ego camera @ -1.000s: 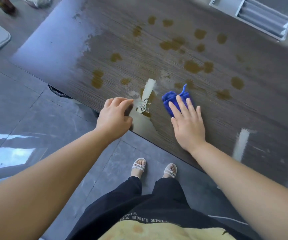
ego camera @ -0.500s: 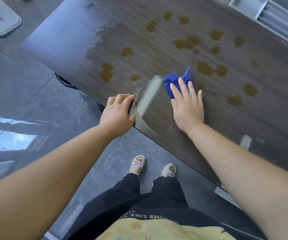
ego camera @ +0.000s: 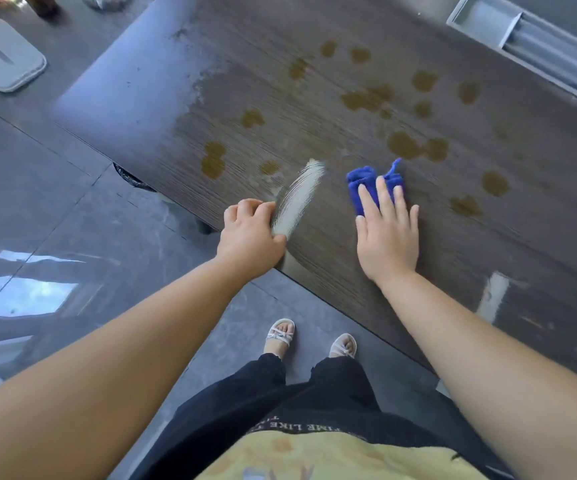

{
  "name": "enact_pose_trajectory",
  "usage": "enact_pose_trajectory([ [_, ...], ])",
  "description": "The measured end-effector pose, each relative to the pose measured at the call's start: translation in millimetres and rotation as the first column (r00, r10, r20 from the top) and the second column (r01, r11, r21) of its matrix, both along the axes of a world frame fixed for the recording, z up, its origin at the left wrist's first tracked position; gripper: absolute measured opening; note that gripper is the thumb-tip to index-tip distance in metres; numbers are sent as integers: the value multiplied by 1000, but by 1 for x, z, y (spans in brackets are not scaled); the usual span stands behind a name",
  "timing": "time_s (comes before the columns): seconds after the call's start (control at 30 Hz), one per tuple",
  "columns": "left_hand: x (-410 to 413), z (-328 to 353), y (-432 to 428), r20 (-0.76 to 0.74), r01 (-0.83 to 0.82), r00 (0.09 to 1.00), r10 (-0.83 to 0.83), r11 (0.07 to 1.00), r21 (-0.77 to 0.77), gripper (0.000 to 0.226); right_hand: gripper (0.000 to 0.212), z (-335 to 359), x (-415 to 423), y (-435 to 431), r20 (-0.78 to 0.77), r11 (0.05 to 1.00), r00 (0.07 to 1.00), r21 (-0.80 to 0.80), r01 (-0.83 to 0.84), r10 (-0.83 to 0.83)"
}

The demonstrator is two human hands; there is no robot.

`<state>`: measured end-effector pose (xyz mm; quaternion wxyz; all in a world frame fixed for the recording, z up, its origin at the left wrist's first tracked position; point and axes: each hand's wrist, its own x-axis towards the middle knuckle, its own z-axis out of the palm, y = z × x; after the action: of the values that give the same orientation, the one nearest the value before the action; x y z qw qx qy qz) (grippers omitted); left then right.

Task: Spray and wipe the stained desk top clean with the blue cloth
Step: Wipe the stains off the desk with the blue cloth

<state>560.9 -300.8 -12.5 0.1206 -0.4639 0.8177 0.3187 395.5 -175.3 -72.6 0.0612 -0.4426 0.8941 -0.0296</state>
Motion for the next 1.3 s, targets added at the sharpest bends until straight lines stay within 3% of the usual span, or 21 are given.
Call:
enact_pose_trajectory([
  [0.07, -7, 2, 2, -5, -7, 1000, 7, 1000, 10, 54, 49, -4, 38, 20, -26, 998, 998, -23, -61, 60],
  [0.13, -14, 2, 7, -27, 16, 1000, -15, 1000, 7, 53, 50, -4, 65, 26, -3, 975, 975, -5, -221, 221],
  [0.23, -23, 0, 17, -58, 61, 996, -61, 998, -3, 54, 49, -2, 36, 9, 6, 905, 905, 22, -425, 425],
  [0.27, -26, 0, 19, -67, 80, 994, -80, 997, -16, 54, 49, -1, 18, 4, 0, 916, 916, 32, -400, 401],
  [0.33, -34, 0, 23, -74, 124, 989, -126, 992, -26, 56, 51, 1, -16, 8, 41, 982, 983, 52, -182, 180],
  [0.4, -44, 1, 29, -82, 163, 983, -164, 986, -18, 56, 53, 1, -27, 30, 64, 999, 997, 34, 32, -34],
  [0.43, -49, 1, 31, -85, 182, 980, -182, 983, -10, 57, 53, 2, -19, 44, 38, 998, 997, 18, 60, -61],
  [0.6, -82, -1, 46, -76, 240, 968, -240, 971, -6, 59, 50, 3, 29, 94, -3, 989, 990, 41, -140, 140],
  [0.73, -97, -2, 51, -57, 215, 974, -218, 976, -44, 61, 49, 4, -22, 44, 26, 951, 952, 47, -306, 305],
  [0.83, -98, -3, 50, -7, 188, 982, -189, 982, -25, 64, 48, 4, -84, 9, 74, 988, 988, 67, -139, 134],
  [0.97, -105, -1, 54, 19, 159, 987, -158, 986, -44, 61, 49, 5, -113, 32, 62, 993, 991, 38, 113, -115],
  [1.07, -117, -1, 63, 4, 199, 980, -199, 975, -95, 65, 50, 3, -67, 68, 18, 1000, 1000, -9, -9, 9],
  [1.2, -132, 0, 69, -36, 263, 963, -265, 963, -59, 62, 49, 5, -45, 96, 49, 928, 928, 29, -371, 369],
  [1.23, -134, 0, 68, -33, 275, 960, -277, 959, -63, 62, 48, 2, -61, 93, 48, 915, 915, 32, -402, 401],
  [1.3, -141, 0, 66, -15, 298, 954, -301, 950, -87, 62, 48, 2, -100, 80, 23, 956, 956, 25, -293, 292],
])
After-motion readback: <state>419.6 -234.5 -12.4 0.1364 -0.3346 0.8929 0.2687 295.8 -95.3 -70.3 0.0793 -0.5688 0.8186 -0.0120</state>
